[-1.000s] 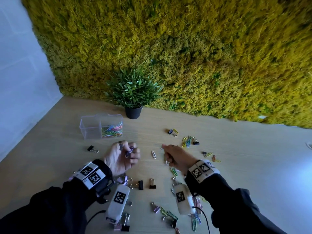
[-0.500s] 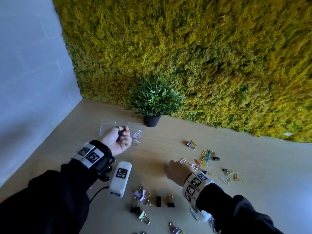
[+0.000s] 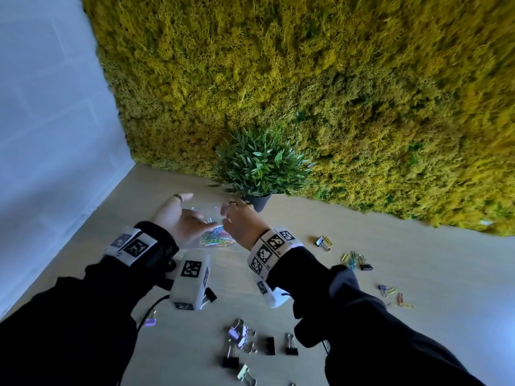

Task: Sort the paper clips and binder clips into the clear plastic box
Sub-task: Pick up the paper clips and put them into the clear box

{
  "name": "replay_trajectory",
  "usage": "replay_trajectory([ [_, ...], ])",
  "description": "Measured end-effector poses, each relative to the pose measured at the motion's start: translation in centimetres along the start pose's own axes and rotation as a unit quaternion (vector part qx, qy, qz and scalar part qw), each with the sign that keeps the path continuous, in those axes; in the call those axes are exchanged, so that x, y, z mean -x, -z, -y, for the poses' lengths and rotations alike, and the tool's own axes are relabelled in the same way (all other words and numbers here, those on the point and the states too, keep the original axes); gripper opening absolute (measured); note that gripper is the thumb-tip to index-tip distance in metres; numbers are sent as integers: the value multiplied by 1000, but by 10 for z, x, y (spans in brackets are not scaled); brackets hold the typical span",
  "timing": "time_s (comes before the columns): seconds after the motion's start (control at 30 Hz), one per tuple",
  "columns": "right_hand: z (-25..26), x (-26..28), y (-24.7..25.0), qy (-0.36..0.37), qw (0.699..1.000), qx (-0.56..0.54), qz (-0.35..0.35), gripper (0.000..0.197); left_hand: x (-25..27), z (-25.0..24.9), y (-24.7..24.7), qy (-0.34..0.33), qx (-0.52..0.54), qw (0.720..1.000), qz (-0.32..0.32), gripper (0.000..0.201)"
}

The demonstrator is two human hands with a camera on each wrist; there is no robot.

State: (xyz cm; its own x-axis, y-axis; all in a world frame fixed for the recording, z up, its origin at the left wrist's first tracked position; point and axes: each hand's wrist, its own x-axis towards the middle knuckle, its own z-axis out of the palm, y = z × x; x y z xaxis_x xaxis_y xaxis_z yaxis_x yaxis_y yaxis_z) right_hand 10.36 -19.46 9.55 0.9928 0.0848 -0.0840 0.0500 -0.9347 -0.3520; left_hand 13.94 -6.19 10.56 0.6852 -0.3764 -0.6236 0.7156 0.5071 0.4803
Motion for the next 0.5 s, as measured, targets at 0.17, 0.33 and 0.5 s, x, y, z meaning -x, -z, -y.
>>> replay_trajectory([
  [0.17, -38, 48, 14, 20, 990, -110, -83, 32, 20, 18, -14, -55, -127, 990, -18, 10],
  [0.33, -137, 105, 40, -113, 985, -103, -77, 31, 24, 77, -39, -117, -377, 918, 19, 23],
  [0.5, -220, 142, 39, -271, 961, -39, 34, 33, 8, 137, -75, -117, -690, 704, 119, 34],
])
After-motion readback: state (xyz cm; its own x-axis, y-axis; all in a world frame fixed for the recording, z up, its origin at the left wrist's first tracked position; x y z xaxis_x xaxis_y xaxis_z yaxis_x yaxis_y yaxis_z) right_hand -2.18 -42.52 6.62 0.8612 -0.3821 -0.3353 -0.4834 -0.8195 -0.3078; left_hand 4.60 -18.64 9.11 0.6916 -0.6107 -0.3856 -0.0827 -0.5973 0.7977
